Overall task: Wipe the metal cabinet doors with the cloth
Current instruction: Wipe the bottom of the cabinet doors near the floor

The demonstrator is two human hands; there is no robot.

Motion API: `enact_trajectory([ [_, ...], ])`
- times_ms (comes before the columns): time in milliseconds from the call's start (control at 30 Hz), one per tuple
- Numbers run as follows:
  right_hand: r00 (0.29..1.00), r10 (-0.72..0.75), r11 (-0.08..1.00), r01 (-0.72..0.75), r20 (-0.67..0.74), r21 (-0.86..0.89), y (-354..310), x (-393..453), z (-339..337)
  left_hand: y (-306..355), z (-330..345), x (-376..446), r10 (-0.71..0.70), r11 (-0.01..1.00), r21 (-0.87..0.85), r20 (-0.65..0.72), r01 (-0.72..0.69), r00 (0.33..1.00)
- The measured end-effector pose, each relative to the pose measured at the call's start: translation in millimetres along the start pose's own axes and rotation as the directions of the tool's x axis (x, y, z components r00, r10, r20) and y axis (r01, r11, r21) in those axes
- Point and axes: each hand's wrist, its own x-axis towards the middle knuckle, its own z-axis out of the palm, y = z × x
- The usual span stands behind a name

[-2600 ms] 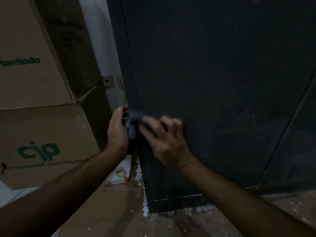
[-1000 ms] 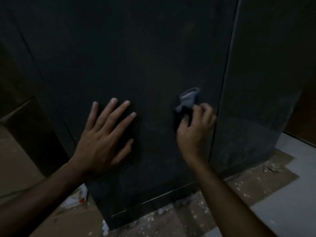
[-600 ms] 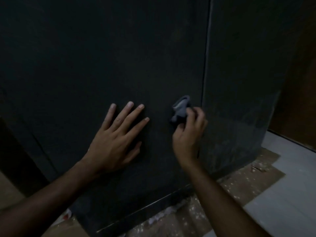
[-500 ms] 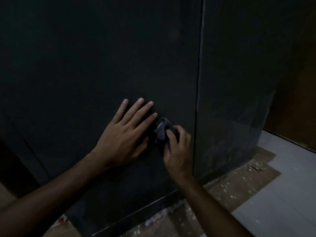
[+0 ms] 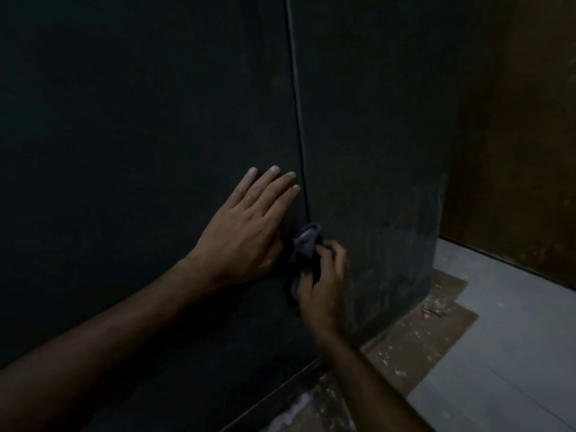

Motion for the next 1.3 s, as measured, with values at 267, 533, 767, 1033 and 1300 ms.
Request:
enact_trajectory([
  [267,0.984,0.043,0.992,-0.021,-0.172,0.124,-33,72,20,1,1,26,-0.043,0.966,-0.257,-0.121,0.011,0.992],
  [533,0.872,0.336,0.941,-0.301,-0.357,0.152,45,122,4,27,33,60,0.219,0.976,-0.036,0.051,-0.217,0.974],
  [767,0.921,0.287,0.955,-0.297,-0.263,0.003,90,68,-1,31,36,83,0.154,0.988,-0.004,0.002,-0.154,0.988],
  [1033,0.986,-0.144,0.986,0.150,0.086,-0.075,100,140,-35,50,36,103,0.006,0.999,-0.040,-0.051,-0.008,0.999],
  [1300,0.937,0.291,0.936,-0.320,-0.193,-0.144,133,236,-77,53,49,136,0.039,0.991,0.127,0.021,-0.041,0.999],
])
